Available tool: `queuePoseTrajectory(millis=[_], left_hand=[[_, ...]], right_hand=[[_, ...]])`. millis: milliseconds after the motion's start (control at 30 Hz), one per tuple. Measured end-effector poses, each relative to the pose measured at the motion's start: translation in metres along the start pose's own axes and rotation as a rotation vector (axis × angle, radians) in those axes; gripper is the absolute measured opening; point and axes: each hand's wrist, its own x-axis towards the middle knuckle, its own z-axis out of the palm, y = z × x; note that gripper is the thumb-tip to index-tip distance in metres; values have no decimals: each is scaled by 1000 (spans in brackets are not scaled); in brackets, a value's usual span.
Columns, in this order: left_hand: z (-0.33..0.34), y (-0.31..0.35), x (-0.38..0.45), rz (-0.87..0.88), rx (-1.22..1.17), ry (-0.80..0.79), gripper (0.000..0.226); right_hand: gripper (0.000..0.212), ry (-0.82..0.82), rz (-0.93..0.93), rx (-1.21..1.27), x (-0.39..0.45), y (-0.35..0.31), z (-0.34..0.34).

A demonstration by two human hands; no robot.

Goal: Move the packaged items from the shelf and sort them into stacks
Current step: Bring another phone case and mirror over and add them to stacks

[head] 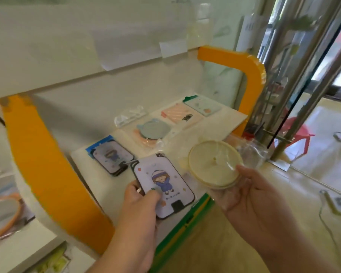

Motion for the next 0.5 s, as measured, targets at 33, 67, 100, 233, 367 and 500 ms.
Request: queuePoseTrajectory(millis=[33,67,100,233,367,500], left_hand=[[5,-1,10,-10,-28,9,34],[11,-2,21,-15,-55,18,34],[17,-3,32,-20,-81,29,34],[40,-1,71,-29,-116,86,29],[53,7,96,-18,-124,148,27],[54,13,114,-29,-179,222,30]], right_hand=[[38,18,-2,-24,12,-5,-1],[37,35,-8,-44,23,-10,-1],[36,60,-17,-72,35,-14,0],[35,102,16,-172,85,-30,13],[37,70,24,-300,133,-44,25],[20,115,-92,-778,178,-49,40]])
